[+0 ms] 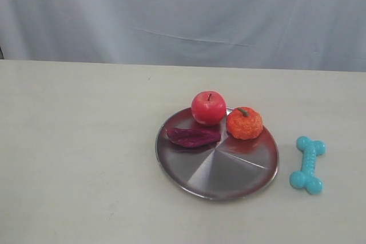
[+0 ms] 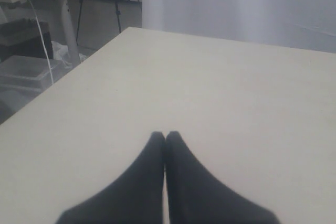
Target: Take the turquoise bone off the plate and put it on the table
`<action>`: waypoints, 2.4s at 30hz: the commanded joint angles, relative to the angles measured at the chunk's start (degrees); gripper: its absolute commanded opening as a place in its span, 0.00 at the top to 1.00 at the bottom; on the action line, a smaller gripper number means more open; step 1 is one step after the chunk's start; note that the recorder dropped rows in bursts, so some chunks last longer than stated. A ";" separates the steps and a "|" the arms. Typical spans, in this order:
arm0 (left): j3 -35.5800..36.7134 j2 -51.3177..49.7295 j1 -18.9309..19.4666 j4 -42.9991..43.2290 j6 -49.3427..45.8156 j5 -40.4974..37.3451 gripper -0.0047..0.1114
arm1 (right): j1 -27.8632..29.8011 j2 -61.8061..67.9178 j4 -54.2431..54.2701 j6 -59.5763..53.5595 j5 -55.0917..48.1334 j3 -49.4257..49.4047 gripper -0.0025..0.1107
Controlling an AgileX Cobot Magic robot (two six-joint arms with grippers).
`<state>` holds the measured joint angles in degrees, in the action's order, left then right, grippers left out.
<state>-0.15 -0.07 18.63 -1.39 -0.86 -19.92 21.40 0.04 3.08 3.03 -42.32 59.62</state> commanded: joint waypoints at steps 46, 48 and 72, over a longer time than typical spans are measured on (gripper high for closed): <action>0.15 0.07 0.13 -0.06 0.24 0.31 0.96 | -5.49 -0.04 -2.06 -0.71 39.57 -59.21 0.98; 0.15 0.07 0.13 -0.06 0.24 0.31 0.96 | -5.49 -0.04 -2.06 -0.71 37.93 -59.62 0.98; 0.15 0.07 0.13 -0.06 0.24 0.31 0.96 | -5.49 -0.04 -2.15 -2.32 22.28 -59.62 0.98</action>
<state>-0.15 -0.07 18.63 -1.39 -0.86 -19.92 16.07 0.27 1.49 1.26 -20.12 0.16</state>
